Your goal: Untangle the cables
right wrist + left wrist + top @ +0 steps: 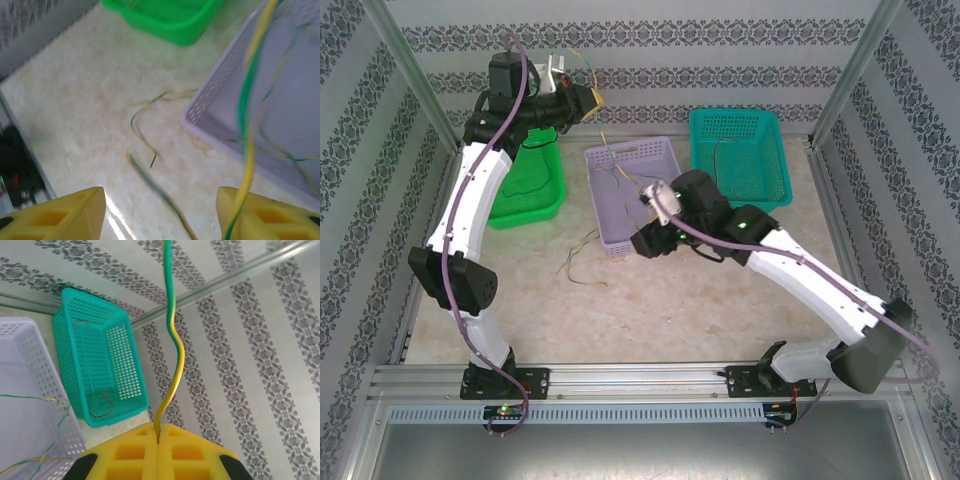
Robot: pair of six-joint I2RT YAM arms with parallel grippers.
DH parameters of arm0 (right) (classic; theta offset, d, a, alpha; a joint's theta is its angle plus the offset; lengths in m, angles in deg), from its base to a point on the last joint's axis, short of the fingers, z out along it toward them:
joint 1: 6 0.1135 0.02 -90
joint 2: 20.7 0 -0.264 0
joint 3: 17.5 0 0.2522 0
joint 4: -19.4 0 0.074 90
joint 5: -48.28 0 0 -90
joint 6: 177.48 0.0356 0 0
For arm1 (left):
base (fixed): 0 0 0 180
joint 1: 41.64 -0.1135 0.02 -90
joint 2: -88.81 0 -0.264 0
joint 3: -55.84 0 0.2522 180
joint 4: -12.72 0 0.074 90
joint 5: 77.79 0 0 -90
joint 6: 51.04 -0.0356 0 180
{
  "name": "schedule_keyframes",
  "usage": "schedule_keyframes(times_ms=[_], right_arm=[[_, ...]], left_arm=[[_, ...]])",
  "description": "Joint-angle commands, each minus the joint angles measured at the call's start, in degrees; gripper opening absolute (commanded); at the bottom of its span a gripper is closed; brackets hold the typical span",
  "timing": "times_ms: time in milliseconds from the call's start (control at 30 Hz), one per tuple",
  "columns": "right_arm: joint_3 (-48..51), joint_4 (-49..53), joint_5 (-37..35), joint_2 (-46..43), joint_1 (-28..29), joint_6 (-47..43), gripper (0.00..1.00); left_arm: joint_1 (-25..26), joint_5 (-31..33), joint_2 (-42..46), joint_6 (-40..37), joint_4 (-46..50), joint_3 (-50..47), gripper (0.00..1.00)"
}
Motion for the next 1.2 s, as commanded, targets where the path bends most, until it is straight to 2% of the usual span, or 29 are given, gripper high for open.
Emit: schedule_keyframes(times_ms=[0,133,300,433,700,800,900,967,1033,1100,1133,1167], right_arm=[[-2.6,-1.7,-0.4,-5.0,-4.0,3.1,0.67],[-5.3,-1.1,2.6,-5.7,-8.9,3.5,0.72],[-8.9,-3.1,3.1,-4.0,-11.5,5.2,0.76],[-14.6,-5.6,5.1,2.2,-10.8,7.5,0.77],[-25.1,-5.4,3.9,15.5,-5.8,6.3,0.75],[-27.0,-5.0,4.3,18.5,-5.6,7.0,0.65],[-27.4,-5.5,4.7,20.2,-5.7,8.0,0.45],[-27.2,-5.8,4.7,20.5,-5.8,8.4,0.27],[-26.8,-6.0,4.5,20.4,-5.9,8.8,0.03],[-25.8,-6.8,4.1,19.6,-6.2,9.2,0.00],[-25.0,-7.4,4.2,19.0,-6.6,9.7,0.00],[-24.3,-7.8,4.5,18.5,-7.0,10.2,0.00]], left_arm=[[0.7,-0.9,3.3,-4.0,1.0,2.7,0.00],[0.8,1.2,2.5,-4.8,2.5,4.8,0.00],[1.7,1.5,0.7,-3.5,1.3,7.0,0.00],[3.0,1.6,-1.0,-3.9,2.5,8.9,0.00],[4.8,2.5,-2.1,-3.9,2.5,9.6,0.00],[5.1,2.6,-2.3,-4.2,2.8,9.9,0.00],[5.3,2.7,-2.2,-4.1,2.8,10.1,0.00],[5.4,2.8,-2.3,-4.0,2.8,10.2,0.00],[5.5,2.9,-2.3,-4.0,2.9,10.4,0.00],[5.5,4.0,-2.0,-3.9,3.3,10.3,0.00],[5.4,5.2,-1.8,-3.9,3.8,10.3,0.08],[5.4,6.3,-1.5,-3.7,4.0,10.3,0.23]])
